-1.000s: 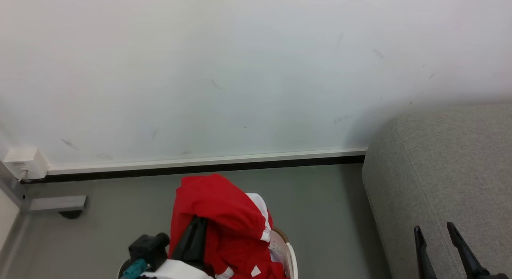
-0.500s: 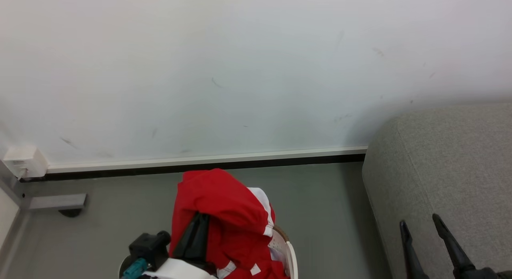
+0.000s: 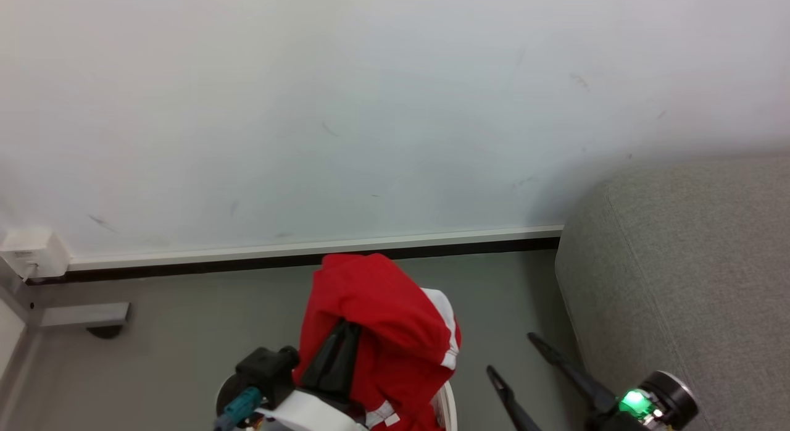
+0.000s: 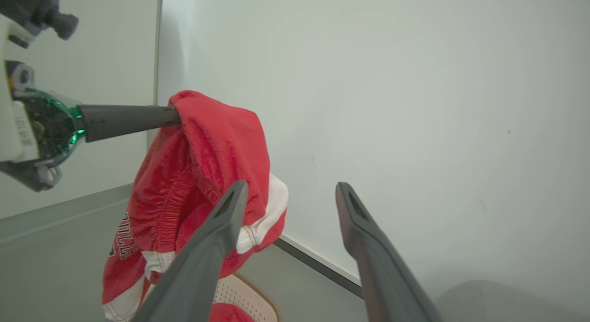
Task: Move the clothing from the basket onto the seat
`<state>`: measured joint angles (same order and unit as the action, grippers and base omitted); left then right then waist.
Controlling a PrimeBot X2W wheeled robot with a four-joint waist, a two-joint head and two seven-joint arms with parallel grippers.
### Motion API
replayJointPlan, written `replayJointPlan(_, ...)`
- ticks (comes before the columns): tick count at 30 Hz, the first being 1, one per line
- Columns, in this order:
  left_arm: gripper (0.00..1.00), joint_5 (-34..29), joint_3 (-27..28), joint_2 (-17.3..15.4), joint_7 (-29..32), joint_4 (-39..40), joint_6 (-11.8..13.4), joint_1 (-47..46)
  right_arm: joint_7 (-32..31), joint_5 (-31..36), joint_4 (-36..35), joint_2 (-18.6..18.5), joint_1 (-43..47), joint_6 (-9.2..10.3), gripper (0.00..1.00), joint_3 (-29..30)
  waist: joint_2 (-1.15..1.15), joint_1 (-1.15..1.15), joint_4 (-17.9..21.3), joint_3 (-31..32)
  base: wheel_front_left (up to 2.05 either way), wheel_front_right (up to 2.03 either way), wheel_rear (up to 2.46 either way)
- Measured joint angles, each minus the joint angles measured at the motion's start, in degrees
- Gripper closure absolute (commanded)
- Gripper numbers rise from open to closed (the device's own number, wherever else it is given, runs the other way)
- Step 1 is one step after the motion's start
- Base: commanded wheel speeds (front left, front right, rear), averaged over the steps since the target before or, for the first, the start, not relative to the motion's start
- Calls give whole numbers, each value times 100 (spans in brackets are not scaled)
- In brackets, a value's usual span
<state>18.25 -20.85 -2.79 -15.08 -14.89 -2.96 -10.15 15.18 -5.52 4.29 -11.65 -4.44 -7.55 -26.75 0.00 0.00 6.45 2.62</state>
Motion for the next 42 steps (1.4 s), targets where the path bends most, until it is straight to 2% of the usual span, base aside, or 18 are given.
replayJointPlan(4,100,89,-296,0,0,5,4,-93,0,-125,194,-124,-365,0,0,-571,0,0,15,11,0,0,0)
replayJointPlan(12,100,322,-1010,1,0,18,85,-314,0,-126,703,-158,-988,-1,0,-1129,0,0,1,50,0,0,0)
replayJointPlan(19,100,512,-1616,1,-2,22,130,-500,0,-69,1116,-160,-1267,-1,0,-1227,0,0,-32,65,0,0,0)
replayJointPlan(30,100,1017,-2352,0,-4,20,-3,-616,0,281,1465,-142,-1342,-1,0,-1033,0,0,-34,115,0,0,0)
replayJointPlan(31,100,1081,-2403,0,-4,18,-11,-626,0,279,1477,-115,-1338,-1,13,-1001,0,0,-33,122,0,0,0)
replayJointPlan(32,100,1124,-2457,-1,-4,12,-31,-638,0,246,1493,-91,-1331,-1,50,-980,0,0,-31,129,0,0,0)
replayJointPlan(33,100,1146,-2503,0,-4,3,-32,-646,0,218,1512,-66,-1319,-1,67,-960,0,0,-30,130,0,0,0)
replayJointPlan(34,100,1163,-2539,0,-4,-14,-30,-653,0,191,1530,-45,-1309,-1,100,-949,0,0,-28,132,0,0,0)
replayJointPlan(39,100,1194,-2606,1,-5,-120,36,-736,0,2,1594,67,-1291,-1,100,-818,0,0,-9,120,0,0,0)
replayJointPlan(41,60,1194,-2601,2,-5,-164,78,-753,0,-14,1611,73,-1274,-1,100,-751,0,0,1,108,0,0,0)
replayJointPlan(42,50,1190,-2591,2,-5,-190,102,-759,0,-46,1614,77,-1254,-1,100,-705,0,0,8,102,0,0,0)
